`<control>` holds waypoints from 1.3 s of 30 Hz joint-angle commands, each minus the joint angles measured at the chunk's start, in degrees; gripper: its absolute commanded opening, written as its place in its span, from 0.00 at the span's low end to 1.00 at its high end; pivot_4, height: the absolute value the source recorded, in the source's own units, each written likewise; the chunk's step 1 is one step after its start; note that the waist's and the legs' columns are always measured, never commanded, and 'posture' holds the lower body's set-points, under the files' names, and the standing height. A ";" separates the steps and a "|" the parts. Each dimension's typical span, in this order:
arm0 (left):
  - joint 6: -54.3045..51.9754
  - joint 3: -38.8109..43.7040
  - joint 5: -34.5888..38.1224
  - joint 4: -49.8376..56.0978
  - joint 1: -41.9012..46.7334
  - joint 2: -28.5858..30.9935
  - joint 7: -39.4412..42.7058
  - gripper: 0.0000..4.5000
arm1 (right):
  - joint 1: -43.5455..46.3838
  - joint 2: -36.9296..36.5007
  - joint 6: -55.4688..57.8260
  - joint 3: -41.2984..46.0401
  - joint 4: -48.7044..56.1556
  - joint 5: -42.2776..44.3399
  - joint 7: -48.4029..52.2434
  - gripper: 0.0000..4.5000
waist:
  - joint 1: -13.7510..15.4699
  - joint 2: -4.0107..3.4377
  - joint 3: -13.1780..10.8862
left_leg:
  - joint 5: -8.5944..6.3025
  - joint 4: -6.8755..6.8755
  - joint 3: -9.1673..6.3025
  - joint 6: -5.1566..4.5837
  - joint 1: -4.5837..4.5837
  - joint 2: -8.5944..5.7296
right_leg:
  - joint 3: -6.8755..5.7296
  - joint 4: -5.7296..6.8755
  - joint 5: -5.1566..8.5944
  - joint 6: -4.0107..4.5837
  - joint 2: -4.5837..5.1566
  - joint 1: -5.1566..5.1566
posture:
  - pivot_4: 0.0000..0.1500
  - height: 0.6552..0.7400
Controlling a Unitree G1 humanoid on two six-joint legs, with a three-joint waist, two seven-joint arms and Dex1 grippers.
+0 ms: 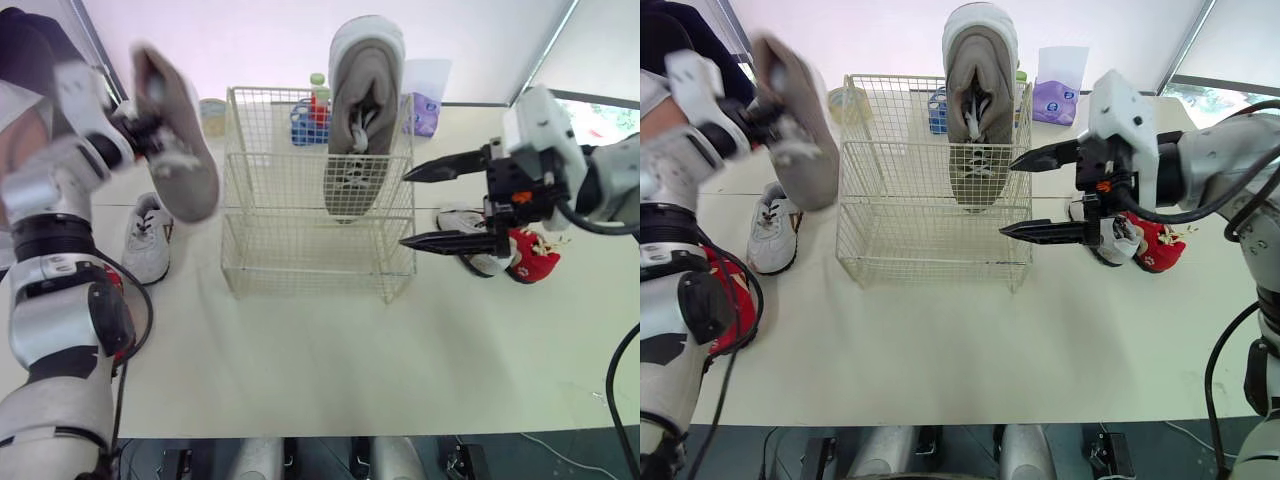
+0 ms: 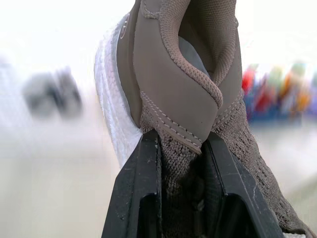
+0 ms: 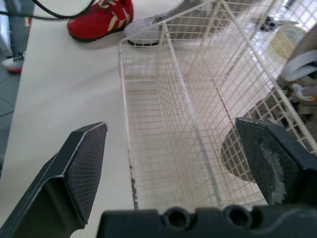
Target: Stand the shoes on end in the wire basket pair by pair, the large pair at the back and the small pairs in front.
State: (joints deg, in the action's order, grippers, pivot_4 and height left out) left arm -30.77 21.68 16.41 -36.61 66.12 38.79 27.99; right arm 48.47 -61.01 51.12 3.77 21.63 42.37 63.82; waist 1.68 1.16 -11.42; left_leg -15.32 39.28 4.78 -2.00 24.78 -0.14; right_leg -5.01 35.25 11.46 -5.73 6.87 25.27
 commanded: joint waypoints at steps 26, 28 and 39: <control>42.44 -13.48 -7.24 15.83 -1.32 -21.53 -9.26 0.10 | -9.74 -2.21 17.99 27.38 0.84 20.61 -22.26 1.00 | 0.50 0.00 0.11 | -0.23 0.03 0.05 -0.44 -0.39 0.00 | 0.03 -0.12 -0.12 -0.11 -0.04 -0.46 | 1.00 1.00; 43.75 -13.93 -7.94 14.92 -2.00 -21.79 -9.12 0.10 | -9.88 -2.26 17.61 27.21 0.96 21.19 -22.86 1.00 | 0.57 0.00 0.11 | -0.23 0.04 0.03 -0.45 -0.40 0.00 | 0.03 -0.12 -0.12 -0.11 -0.03 -0.47 | 1.00 1.00; 40.64 -17.45 -8.29 22.77 -14.25 -24.01 -7.70 0.10 | -9.43 -1.05 13.27 24.38 0.40 21.80 -23.59 1.00 | 0.48 -0.03 0.15 | -0.26 0.05 0.02 -0.49 -0.43 0.01 | 0.03 -0.11 -0.12 -0.11 -0.03 -0.50 | 1.00 1.00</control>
State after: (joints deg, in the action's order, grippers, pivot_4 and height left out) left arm 11.46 5.80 8.06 -16.25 53.06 15.02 19.34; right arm 38.33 -61.96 66.14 27.61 21.83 63.94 40.16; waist 2.16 1.13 -11.27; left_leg -15.58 39.33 4.80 -2.50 24.35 -0.13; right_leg -4.98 35.13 11.34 -5.83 6.85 24.75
